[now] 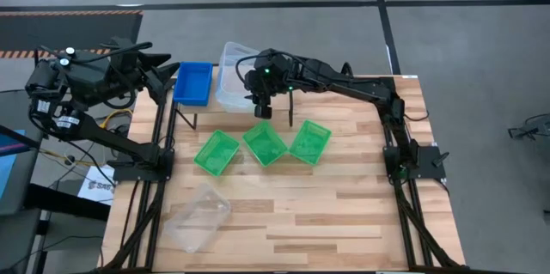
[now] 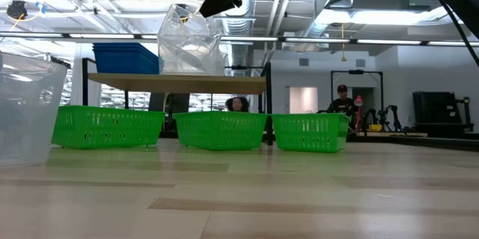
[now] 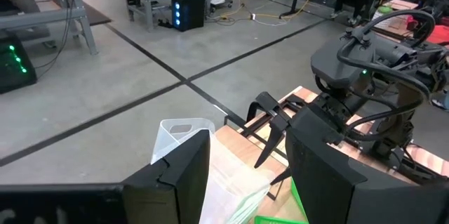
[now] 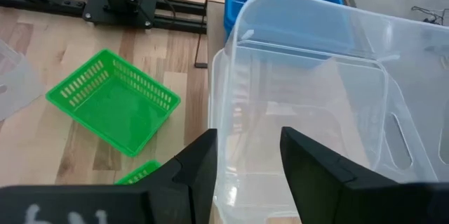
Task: Stack baskets on shelf by color
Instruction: Stack the right transparent bin on top of the other transparent bin on the shelf
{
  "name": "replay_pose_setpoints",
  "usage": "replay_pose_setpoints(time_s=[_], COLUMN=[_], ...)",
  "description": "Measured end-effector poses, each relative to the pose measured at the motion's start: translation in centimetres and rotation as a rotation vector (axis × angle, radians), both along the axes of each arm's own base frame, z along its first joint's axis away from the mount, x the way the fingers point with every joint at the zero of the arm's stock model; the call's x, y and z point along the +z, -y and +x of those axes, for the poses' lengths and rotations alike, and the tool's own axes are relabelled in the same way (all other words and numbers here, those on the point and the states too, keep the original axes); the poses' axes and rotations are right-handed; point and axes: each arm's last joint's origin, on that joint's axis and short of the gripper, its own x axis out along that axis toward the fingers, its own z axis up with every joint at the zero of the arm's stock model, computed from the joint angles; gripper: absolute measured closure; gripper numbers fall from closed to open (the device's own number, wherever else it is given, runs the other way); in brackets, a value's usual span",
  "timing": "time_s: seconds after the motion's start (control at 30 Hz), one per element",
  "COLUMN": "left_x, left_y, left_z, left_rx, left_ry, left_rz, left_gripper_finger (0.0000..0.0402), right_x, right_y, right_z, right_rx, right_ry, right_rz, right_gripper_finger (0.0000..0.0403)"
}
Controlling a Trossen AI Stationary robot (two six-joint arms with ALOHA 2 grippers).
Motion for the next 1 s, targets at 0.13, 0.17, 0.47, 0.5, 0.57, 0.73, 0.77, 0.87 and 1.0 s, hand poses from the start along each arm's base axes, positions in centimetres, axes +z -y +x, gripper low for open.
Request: replay_pose_setpoints(time_s=[0.13, 0.17, 0.47, 0.5, 0.57, 0.73, 0.77, 0.87, 1.0], left_x=[0.0, -0.01, -0.01, 0.0, 0.03, 0.04, 0.04, 0.04, 0.02], left_y=[0.01, 0.01, 0.01, 0.01, 0.01, 0.01, 0.01, 0.01, 0.05], left_z=[0.01, 0.01, 0.01, 0.01, 0.02, 0.01, 0.0, -0.01, 0.02], left_rx=[-0.005, -0.005, -0.005, -0.005, -0.005, -0.004, -0.002, -0.003, -0.019], left_ry=[0.0, 0.0, -0.002, -0.001, 0.002, 0.006, 0.008, 0.01, 0.009], left_rz=[-0.003, -0.003, 0.0, 0.0, 0.0, -0.003, -0.006, -0.008, -0.016], left_gripper_finger=[0.0226, 0.0226, 0.0226, 0.0226, 0.0226, 0.0226, 0.0226, 0.0226, 0.0226], right_x=[0.0, 0.0, 0.0, 0.0, 0.0, 0.0, 0.01, 0.0, 0.01], right_y=[-0.11, -0.21, -0.56, -0.56, -0.56, -0.56, -0.55, -0.43, -0.33], right_z=[0.03, 0.05, 0.13, 0.13, 0.13, 0.13, 0.14, 0.1, 0.08], right_rx=[0.021, 0.024, 0.062, 0.062, 0.058, 0.057, 0.057, 0.054, 0.058], right_ry=[0.004, 0.004, 0.003, 0.003, 0.004, 0.005, 0.005, 0.005, 0.003], right_rz=[0.015, 0.015, 0.011, 0.011, 0.016, 0.017, 0.016, 0.016, 0.007], right_gripper_finger=[0.0225, 0.0225, 0.0225, 0.0225, 0.0225, 0.0225, 0.0225, 0.0225, 0.0225])
